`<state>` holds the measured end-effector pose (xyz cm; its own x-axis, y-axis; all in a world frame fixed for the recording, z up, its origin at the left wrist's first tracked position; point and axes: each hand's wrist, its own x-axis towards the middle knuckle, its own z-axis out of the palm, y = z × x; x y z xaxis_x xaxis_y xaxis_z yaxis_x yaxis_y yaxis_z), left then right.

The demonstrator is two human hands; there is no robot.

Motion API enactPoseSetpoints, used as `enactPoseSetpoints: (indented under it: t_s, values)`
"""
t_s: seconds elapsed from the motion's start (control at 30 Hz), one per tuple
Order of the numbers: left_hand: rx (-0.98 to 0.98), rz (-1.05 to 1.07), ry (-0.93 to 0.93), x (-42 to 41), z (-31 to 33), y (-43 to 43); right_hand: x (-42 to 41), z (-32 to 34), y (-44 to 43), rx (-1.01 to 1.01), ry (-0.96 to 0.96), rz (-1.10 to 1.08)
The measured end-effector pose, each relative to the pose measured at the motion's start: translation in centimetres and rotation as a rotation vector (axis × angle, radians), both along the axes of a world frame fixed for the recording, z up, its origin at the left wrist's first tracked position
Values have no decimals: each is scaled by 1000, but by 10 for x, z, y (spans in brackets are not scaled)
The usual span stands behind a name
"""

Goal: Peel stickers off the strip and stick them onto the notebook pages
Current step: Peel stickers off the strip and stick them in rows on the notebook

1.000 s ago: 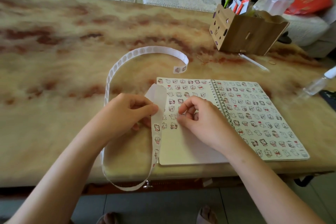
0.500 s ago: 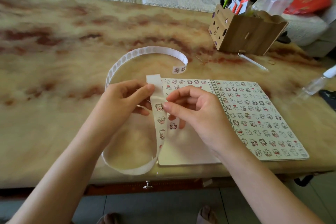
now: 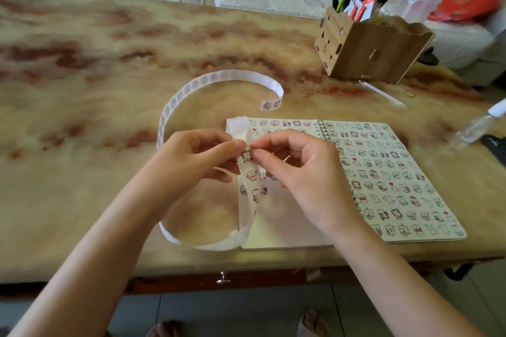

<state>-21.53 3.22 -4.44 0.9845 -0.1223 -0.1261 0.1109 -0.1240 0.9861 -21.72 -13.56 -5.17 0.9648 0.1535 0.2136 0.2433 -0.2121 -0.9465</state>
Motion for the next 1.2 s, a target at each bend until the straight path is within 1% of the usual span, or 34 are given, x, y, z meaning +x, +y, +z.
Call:
enactPoseSetpoints:
  t_s: [0.3, 0.53, 0.83, 0.93, 1.0, 1.1, 1.2]
  values:
    - [36, 8, -25, -1, 0, -1, -1, -2, 0, -86, -73, -28]
    - [33, 33, 6, 0, 2, -3, -1, -3, 0, -142, -130, -35]
    - [73, 51, 30, 1, -1, -2, -1, -8, 0, -339, -241, -75]
    - [83, 49, 50, 1, -1, -1, -2, -8, 1, -349, -209, -50]
    - [92, 47, 54, 1, -1, -1, -2, -5, 0, -320, -160, -13]
    - [104, 48, 62, 1, -2, -2, -1, 2, -5, -221, -57, 25]
    - [119, 52, 72, 1, -2, -1, 2, 7, -12, -109, 64, -4]
